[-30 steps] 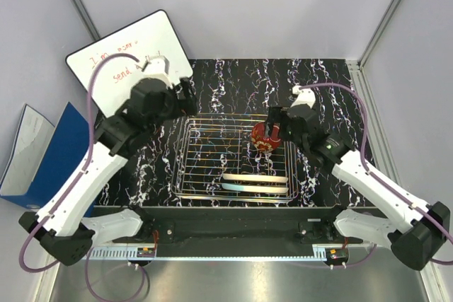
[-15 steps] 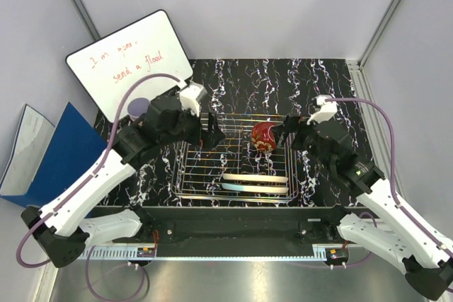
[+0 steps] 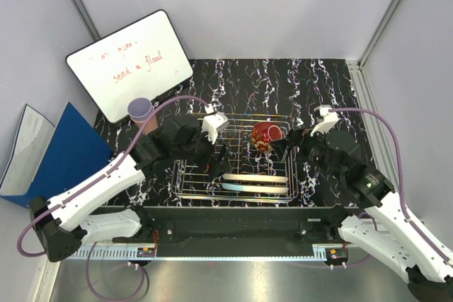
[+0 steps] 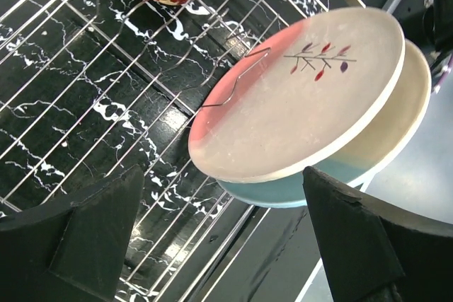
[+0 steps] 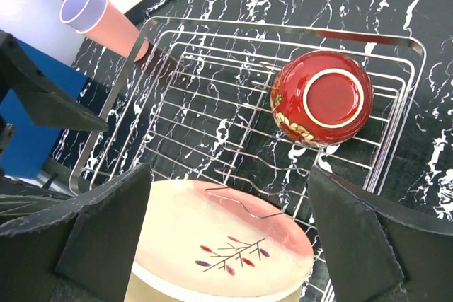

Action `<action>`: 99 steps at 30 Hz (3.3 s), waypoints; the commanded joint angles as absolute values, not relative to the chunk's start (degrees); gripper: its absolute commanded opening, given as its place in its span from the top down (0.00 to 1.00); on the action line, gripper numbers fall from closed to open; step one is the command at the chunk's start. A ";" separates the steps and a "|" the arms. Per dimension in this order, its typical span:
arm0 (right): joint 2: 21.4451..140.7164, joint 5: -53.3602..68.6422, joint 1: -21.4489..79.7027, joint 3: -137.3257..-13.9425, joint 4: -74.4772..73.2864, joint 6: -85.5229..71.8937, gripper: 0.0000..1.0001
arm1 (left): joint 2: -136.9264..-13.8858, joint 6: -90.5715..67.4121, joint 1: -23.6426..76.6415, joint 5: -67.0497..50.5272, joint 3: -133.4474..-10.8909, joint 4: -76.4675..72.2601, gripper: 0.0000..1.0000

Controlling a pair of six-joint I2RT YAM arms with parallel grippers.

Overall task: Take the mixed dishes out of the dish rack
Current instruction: Move the dish rack to the center of the board.

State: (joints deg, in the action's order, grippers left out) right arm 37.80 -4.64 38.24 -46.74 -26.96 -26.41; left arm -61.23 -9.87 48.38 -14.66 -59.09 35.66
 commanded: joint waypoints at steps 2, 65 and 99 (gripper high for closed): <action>38.32 -2.55 38.32 -45.62 -26.89 -27.07 0.00 | -64.07 -5.28 50.01 -17.84 -58.19 33.93 0.01; 71.98 -32.61 32.35 -42.27 -26.63 -49.75 1.00 | -81.38 -29.44 29.80 12.75 -55.81 35.60 0.47; 118.56 -18.19 11.34 -98.61 -31.81 -30.32 1.00 | -114.87 -32.08 23.65 0.36 -88.59 34.98 1.00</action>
